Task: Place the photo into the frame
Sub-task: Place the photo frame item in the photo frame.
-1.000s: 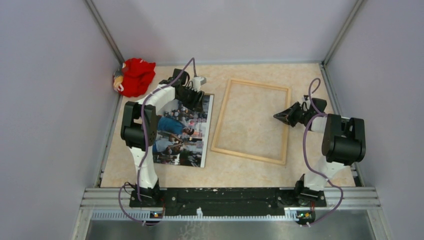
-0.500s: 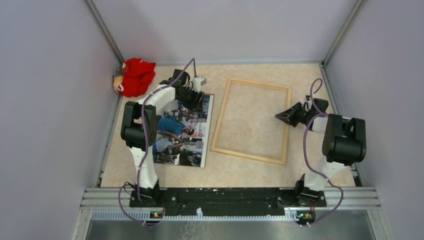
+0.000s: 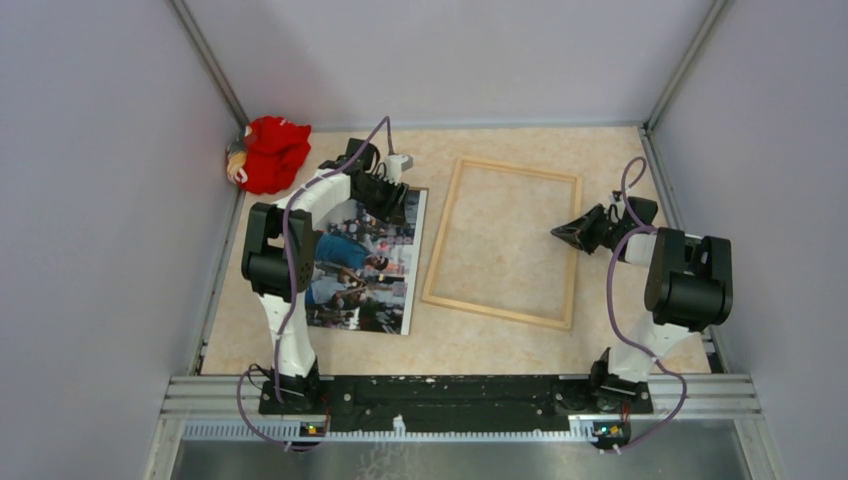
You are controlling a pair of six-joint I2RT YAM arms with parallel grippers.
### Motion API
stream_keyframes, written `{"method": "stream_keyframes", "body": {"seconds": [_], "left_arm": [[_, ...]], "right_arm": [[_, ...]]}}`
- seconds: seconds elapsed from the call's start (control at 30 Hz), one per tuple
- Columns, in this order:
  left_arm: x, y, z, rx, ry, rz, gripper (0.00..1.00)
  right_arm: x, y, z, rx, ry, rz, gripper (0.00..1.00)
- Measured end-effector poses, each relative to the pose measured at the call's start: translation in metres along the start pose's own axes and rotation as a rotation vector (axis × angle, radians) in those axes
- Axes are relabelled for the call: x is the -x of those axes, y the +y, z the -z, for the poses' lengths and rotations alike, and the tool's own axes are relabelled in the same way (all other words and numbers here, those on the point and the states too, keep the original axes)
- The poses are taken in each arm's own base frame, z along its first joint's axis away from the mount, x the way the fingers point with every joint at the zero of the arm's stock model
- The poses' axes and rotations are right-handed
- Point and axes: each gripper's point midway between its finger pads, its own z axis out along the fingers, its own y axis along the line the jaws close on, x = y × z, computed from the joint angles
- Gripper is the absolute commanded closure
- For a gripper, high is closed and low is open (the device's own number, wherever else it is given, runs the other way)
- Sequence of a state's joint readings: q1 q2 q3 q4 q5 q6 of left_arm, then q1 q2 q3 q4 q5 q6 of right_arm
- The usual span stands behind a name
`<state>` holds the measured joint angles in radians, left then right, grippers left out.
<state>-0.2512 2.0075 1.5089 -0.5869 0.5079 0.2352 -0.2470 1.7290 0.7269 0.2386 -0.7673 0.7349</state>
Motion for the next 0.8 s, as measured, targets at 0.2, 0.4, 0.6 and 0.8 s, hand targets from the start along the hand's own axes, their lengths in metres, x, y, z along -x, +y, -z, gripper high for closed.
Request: {"method": "stream_keyframes", "body": {"seconds": [0.2, 0.4, 0.6, 0.8], "left_arm": [[0.0001, 0.0000, 0.0000, 0.000, 0.000, 0.000, 0.46], [0.0001, 0.0000, 0.0000, 0.000, 0.000, 0.000, 0.46], [0.0005, 0.0002, -0.0001, 0.001, -0.002, -0.001, 0.46], [0.0004, 0.0003, -0.0001, 0.001, -0.002, -0.001, 0.46]], "right_arm": [[-0.0014, -0.0015, 0.0002, 0.000, 0.000, -0.001, 1.00], [-0.0047, -0.0083, 0.0025, -0.011, 0.001, -0.020, 1.00], [-0.0044, -0.0083, 0.0027, -0.010, 0.000, -0.021, 1.00], [-0.0044, -0.0080, 0.0027, -0.009, 0.001, -0.021, 1.00]]}}
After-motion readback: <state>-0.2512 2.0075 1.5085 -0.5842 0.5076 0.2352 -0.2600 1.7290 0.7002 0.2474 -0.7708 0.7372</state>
